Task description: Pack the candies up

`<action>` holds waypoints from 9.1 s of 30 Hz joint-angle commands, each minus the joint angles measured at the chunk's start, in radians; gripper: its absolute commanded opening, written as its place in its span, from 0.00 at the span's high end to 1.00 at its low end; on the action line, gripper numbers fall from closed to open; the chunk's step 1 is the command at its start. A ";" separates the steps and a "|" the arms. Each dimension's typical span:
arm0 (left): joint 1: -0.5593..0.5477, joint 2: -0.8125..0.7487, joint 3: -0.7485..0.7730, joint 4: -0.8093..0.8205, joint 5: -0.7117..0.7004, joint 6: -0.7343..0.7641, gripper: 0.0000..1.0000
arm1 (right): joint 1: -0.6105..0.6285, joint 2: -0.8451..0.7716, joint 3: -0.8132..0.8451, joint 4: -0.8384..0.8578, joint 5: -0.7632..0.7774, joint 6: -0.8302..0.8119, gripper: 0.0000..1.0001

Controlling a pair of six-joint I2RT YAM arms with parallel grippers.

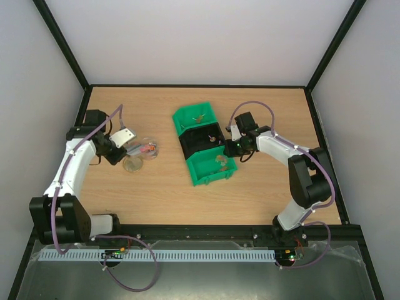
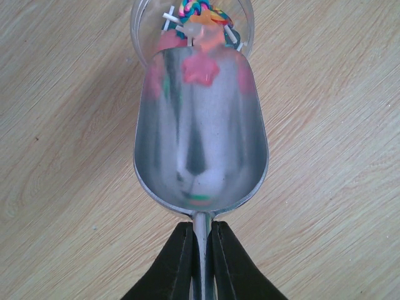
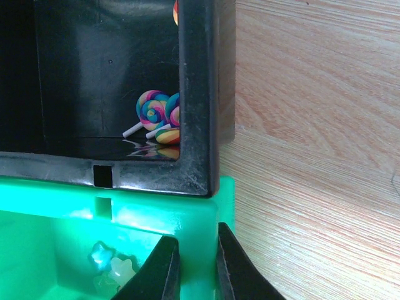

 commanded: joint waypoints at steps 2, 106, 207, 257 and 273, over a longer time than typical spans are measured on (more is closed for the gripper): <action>-0.011 0.010 0.051 -0.068 -0.067 0.031 0.98 | -0.005 0.019 0.030 0.026 -0.035 0.017 0.99; -0.678 0.314 -0.304 1.102 0.431 -0.391 0.98 | 0.056 -0.090 -0.078 0.059 0.097 0.080 0.99; 0.038 0.040 0.076 -0.083 -0.046 0.068 0.98 | 0.000 -0.055 -0.066 0.130 0.054 0.079 0.99; -0.819 0.522 0.288 0.082 -0.144 -0.500 0.98 | 0.093 -0.118 -0.130 0.167 0.118 0.200 0.99; -0.847 0.612 0.166 0.428 -0.060 -0.475 0.98 | 0.097 -0.108 -0.135 0.188 0.049 0.179 0.99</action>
